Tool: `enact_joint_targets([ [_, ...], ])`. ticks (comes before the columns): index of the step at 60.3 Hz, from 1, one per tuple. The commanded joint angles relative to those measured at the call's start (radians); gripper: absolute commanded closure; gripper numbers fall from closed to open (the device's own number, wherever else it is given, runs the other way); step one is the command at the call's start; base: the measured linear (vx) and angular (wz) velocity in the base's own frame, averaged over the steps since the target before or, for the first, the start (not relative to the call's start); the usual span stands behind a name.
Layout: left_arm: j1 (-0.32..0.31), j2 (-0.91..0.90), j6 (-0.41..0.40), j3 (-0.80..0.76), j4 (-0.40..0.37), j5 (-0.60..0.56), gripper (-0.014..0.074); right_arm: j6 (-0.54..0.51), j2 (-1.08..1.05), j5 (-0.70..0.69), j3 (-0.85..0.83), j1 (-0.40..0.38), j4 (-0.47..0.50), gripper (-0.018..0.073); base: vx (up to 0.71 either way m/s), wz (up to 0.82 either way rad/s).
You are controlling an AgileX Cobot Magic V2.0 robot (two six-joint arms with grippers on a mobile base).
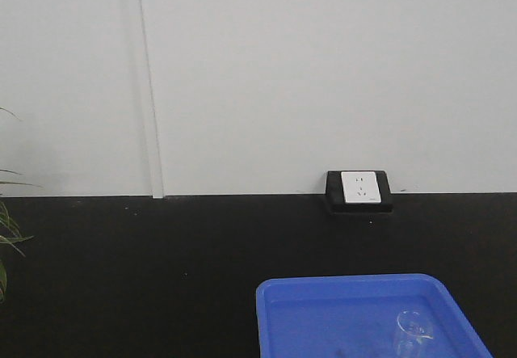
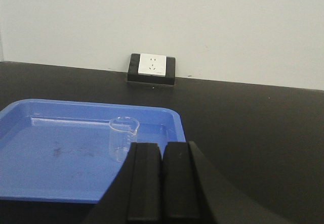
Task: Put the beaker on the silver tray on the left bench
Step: 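Move the right gripper toward the glass beaker in the blue tray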
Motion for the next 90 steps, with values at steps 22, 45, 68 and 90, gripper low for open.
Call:
enact_joint_targets([
  [22, -0.001, -0.011, -0.001, 0.021, -0.007, -0.078, 0.0595, -0.002, -0.013, -0.081, 0.006, -0.004, 0.0, 0.0571, 0.0, 0.0],
  [45, -0.001, -0.011, -0.001, 0.021, -0.007, -0.078, 0.0595, -0.002, -0.013, -0.081, 0.006, -0.004, 0.0, 0.0571, 0.0, 0.0],
  [68, -0.001, -0.011, -0.001, 0.021, -0.007, -0.078, 0.0595, -0.002, -0.013, -0.115, 0.006, -0.003, 0.003, 0.0571, 0.0, 0.0],
  [90, -0.001, -0.011, -0.001, 0.021, -0.007, -0.078, 0.0595, 0.083, 0.103, -0.277, -0.162, -0.002, 0.004, 0.0571, 0.0, 0.0],
])
